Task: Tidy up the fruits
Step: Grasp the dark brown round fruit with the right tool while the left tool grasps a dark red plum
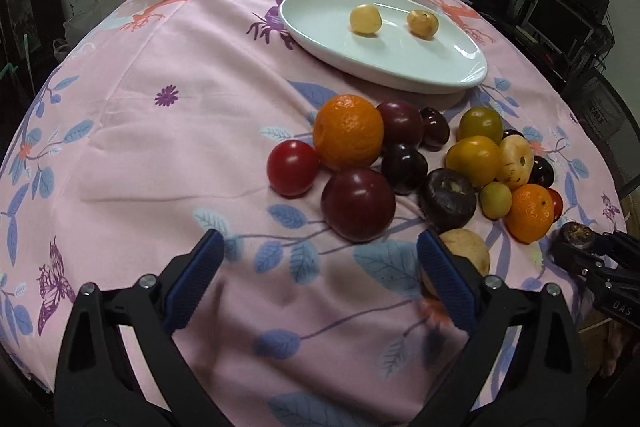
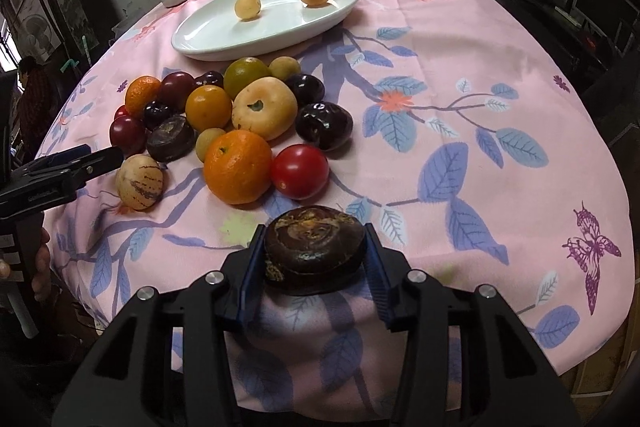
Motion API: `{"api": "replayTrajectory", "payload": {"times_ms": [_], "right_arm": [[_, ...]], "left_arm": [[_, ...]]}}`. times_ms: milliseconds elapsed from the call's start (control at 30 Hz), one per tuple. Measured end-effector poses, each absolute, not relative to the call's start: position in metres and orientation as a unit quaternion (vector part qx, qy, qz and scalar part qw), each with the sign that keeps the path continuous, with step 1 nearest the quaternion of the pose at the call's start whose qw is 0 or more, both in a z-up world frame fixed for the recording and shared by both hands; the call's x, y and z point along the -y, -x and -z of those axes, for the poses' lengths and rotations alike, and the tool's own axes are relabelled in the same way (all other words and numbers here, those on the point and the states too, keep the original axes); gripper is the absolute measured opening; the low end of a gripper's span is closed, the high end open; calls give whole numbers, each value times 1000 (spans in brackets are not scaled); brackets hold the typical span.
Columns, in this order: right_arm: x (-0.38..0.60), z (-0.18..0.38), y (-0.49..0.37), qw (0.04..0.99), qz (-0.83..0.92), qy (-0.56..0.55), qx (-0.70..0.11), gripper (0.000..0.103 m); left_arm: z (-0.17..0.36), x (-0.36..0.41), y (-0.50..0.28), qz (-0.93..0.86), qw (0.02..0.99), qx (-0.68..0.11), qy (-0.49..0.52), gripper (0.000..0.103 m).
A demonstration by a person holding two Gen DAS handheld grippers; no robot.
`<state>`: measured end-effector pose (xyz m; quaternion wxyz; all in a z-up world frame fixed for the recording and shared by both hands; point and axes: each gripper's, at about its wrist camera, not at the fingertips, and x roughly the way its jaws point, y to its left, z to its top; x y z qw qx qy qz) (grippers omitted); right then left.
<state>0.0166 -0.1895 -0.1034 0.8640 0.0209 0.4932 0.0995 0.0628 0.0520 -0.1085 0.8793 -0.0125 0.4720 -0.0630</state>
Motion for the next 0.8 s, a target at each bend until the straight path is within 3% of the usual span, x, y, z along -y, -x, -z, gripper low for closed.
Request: {"api": "replayTrajectory", "payload": {"times_ms": [67,267,333,800], "right_arm": [[190,102,-15,865,-102,-22,-491,47],[196,100,-12,866,-106,-32,-488,47],[196,101,-12,865,-107,-33,-488,47],[170,73,-14,882,-149,-32,-446,47]], "left_arm": [[115,-46,-72,67,872,-484,12,69],[116,-35,-84,55,882,-469,-7,67],[113,-36,-81,65,883,-465,2,39],[69,-43,-35,102,896,-432,18,39]]}}
